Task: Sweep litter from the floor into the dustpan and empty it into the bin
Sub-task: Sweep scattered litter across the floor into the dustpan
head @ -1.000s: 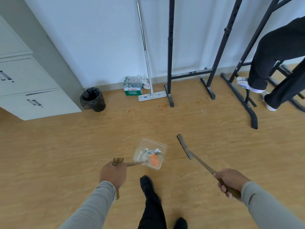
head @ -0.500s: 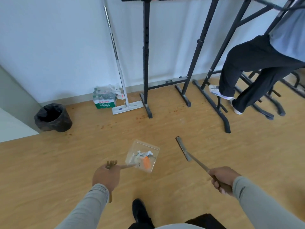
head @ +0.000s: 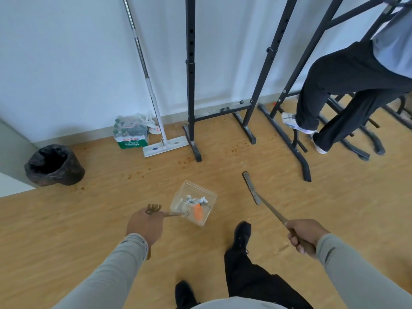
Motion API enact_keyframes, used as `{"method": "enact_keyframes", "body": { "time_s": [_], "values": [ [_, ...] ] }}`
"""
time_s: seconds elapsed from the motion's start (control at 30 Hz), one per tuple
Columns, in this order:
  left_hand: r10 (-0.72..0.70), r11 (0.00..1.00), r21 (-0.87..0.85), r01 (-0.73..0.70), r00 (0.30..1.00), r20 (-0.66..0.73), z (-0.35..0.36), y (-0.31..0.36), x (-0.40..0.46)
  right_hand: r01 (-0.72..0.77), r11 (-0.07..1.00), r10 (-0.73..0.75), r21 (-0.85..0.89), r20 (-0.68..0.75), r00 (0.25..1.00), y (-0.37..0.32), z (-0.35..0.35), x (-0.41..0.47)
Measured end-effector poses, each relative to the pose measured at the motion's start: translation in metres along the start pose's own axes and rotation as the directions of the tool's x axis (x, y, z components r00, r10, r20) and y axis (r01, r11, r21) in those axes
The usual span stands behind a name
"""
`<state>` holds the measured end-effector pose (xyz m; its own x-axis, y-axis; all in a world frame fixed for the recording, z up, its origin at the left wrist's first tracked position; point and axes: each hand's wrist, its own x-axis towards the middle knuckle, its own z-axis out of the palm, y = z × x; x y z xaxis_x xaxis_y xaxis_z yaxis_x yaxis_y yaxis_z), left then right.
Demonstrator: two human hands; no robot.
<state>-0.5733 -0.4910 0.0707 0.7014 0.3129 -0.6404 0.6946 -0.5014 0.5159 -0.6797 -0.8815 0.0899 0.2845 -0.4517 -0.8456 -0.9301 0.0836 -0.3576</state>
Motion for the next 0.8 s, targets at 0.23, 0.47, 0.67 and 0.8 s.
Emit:
{"method": "enact_keyframes", "body": {
  "time_s": [0.23,0.47,0.67,0.8],
  "values": [
    [-0.049,0.999,0.023,0.05,0.998,-0.03,0.04,0.073,0.034,-0.039,0.999,0.039,0.012,0.032,0.999,-0.08,-0.034,0.083],
    [-0.061,0.988,0.139,0.069,0.997,-0.056,0.11,0.171,0.068,-0.075,0.997,0.074,0.008,0.055,0.996,-0.167,-0.078,0.17],
    [-0.124,0.985,0.119,0.125,0.992,-0.018,0.159,0.22,0.107,-0.046,0.996,0.049,-0.076,0.031,0.998,-0.238,-0.102,0.233],
    [-0.137,0.975,0.171,0.14,0.99,-0.027,0.185,0.233,0.147,-0.017,0.989,0.019,-0.15,0.01,1.0,-0.28,-0.105,0.275]
  ]
}}
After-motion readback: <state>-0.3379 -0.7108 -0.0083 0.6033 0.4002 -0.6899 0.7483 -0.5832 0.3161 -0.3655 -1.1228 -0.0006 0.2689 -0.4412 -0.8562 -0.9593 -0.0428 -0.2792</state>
